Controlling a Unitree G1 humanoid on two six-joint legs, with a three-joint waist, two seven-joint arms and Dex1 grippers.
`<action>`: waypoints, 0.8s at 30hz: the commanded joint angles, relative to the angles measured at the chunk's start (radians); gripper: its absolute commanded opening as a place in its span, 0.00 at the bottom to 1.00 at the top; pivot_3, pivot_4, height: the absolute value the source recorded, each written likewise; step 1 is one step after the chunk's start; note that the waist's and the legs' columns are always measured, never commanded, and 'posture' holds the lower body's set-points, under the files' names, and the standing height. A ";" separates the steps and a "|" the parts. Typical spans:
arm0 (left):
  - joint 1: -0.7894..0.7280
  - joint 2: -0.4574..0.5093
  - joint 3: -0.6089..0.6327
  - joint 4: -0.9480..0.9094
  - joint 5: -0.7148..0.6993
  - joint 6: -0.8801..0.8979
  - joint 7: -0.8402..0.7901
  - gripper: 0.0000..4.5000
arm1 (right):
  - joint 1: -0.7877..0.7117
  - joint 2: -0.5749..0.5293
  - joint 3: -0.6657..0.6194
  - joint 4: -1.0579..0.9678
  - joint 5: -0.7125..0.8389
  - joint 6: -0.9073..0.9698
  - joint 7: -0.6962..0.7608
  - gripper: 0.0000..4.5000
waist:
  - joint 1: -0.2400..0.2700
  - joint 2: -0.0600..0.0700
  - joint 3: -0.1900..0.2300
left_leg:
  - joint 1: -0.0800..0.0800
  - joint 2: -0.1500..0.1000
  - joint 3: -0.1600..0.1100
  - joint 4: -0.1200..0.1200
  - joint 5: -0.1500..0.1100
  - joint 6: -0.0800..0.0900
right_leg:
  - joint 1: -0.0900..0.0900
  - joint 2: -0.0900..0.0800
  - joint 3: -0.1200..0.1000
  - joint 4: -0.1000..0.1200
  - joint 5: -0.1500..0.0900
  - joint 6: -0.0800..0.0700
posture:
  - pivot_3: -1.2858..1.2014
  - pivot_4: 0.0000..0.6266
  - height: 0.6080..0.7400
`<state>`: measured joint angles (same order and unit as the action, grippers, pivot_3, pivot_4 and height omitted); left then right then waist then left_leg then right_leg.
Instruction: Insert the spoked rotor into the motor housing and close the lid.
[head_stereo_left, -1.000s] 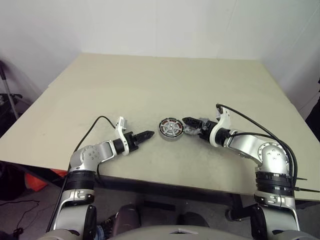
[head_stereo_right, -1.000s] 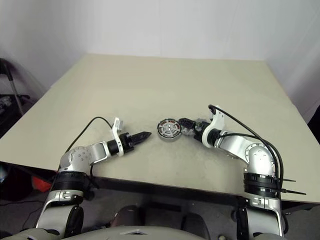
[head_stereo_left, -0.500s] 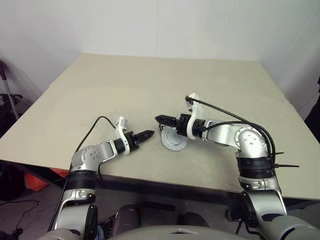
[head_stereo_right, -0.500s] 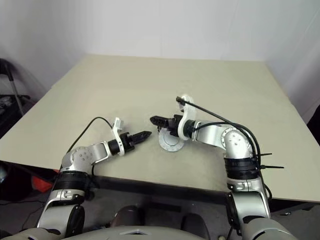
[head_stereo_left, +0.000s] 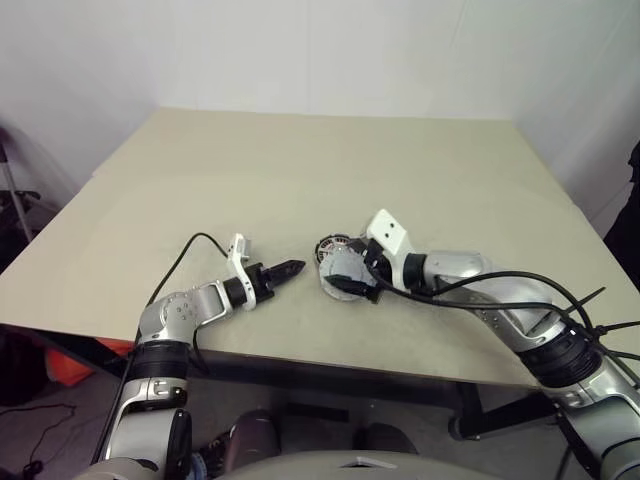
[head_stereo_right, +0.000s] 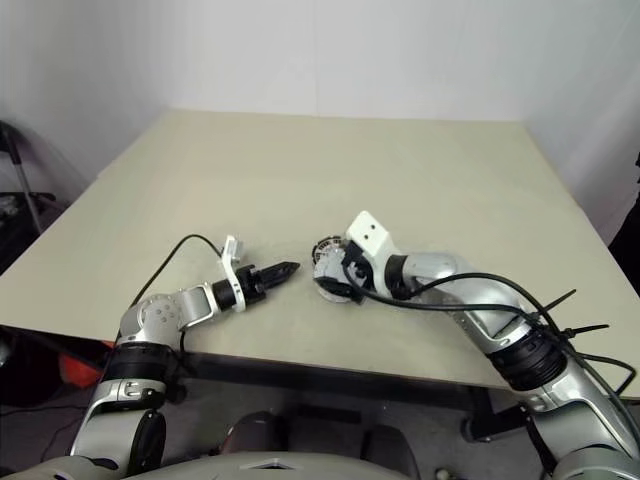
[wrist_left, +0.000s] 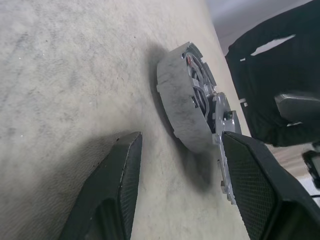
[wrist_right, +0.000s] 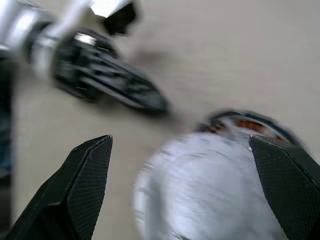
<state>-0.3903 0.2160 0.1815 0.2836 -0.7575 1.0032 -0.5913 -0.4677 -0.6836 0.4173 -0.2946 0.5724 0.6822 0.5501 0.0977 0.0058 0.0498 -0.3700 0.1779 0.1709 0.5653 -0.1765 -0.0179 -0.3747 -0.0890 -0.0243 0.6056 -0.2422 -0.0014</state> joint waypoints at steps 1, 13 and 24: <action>-0.003 0.036 -0.015 -0.051 0.020 0.010 -0.006 0.60 | -0.020 0.036 -0.024 0.044 -0.070 -0.067 0.057 1.00 | -0.001 -0.001 0.000 | 0.000 0.001 0.000 0.001 0.000 0.000 | 0.000 0.000 0.000 0.000 0.000 -0.001 | 0.52 0.00 1.00; -0.017 0.055 0.021 -0.061 -0.012 0.029 -0.012 0.60 | 0.000 0.123 -0.034 0.172 -0.260 -0.137 0.134 1.00 | -0.001 -0.001 0.000 | -0.003 0.002 0.001 0.006 -0.004 0.007 | 0.000 0.001 0.000 0.001 0.004 -0.012 | 0.52 0.00 1.00; -0.032 0.082 -0.016 -0.067 -0.004 0.037 -0.068 0.60 | 0.069 0.110 -0.038 0.160 -0.355 -0.158 0.186 1.00 | -0.001 -0.001 0.000 | 0.000 0.002 0.001 0.007 -0.005 0.008 | 0.003 0.001 -0.001 0.001 0.004 -0.012 | 0.52 0.00 1.00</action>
<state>-0.3940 0.2874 0.1647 0.2517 -0.7591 1.0434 -0.6413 -0.4065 -0.5730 0.4037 -0.1144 0.2301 0.5326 0.7263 0.0966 0.0047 0.0503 -0.3694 0.1803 0.1718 0.5726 -0.1811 -0.0100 -0.3711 -0.0877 -0.0248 0.6063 -0.2383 -0.0138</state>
